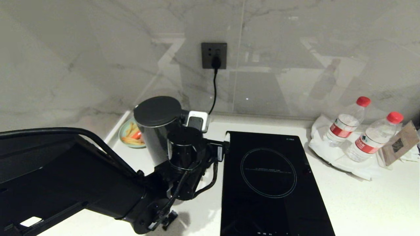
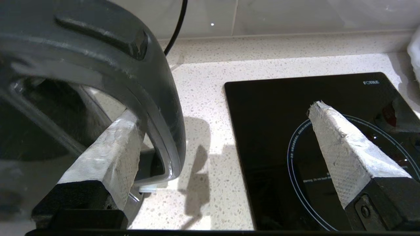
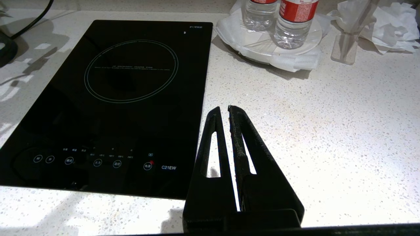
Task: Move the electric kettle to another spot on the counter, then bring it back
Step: Pick up the kettle
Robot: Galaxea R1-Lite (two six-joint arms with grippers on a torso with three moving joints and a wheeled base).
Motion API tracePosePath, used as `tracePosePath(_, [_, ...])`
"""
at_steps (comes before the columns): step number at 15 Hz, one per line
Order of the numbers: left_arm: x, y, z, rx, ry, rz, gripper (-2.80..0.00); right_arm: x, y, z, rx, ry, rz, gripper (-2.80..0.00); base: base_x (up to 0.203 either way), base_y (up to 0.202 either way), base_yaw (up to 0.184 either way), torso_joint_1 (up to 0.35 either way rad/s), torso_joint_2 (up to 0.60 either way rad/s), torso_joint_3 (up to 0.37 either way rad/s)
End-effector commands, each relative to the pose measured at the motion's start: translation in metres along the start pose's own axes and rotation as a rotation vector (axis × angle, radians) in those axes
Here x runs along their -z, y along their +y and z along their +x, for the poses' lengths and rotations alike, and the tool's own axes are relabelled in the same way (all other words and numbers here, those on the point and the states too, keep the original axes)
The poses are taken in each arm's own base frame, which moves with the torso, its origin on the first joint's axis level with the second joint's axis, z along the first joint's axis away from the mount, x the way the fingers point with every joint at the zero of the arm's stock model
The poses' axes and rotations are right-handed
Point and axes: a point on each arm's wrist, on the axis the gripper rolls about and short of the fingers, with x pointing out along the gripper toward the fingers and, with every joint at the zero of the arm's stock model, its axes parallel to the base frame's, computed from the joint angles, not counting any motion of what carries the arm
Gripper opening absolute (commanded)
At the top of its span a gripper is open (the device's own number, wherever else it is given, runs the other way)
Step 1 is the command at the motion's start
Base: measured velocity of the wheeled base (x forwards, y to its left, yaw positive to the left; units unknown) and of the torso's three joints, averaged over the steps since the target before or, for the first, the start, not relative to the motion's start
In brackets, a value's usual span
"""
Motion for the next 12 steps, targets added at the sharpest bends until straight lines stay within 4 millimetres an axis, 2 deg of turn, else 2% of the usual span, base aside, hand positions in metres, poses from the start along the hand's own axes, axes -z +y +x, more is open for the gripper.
tracePosePath(1, [0.001, 0.0, 0.008, -0.011, -0.005, -0.002, 0.0, 0.0, 0.0, 0.0, 0.001, 0.0, 0.0, -2.8, 0.0, 0.0, 0.0, 0.0, 0.0, 0.0])
tracePosePath(6, [0.014, 0.005, 0.024, -0.037, 0.017, 0.008, 0.0, 0.0, 0.0, 0.0, 0.001, 0.0, 0.0, -2.8, 0.0, 0.0, 0.0, 0.0, 0.0, 0.0])
tracePosePath(12, [-0.001, 0.016, 0.035, -0.071, -0.022, -0.009, 0.0, 0.0, 0.0, 0.0, -0.001, 0.0, 0.0, -2.8, 0.0, 0.0, 0.0, 0.0, 0.0, 0.0])
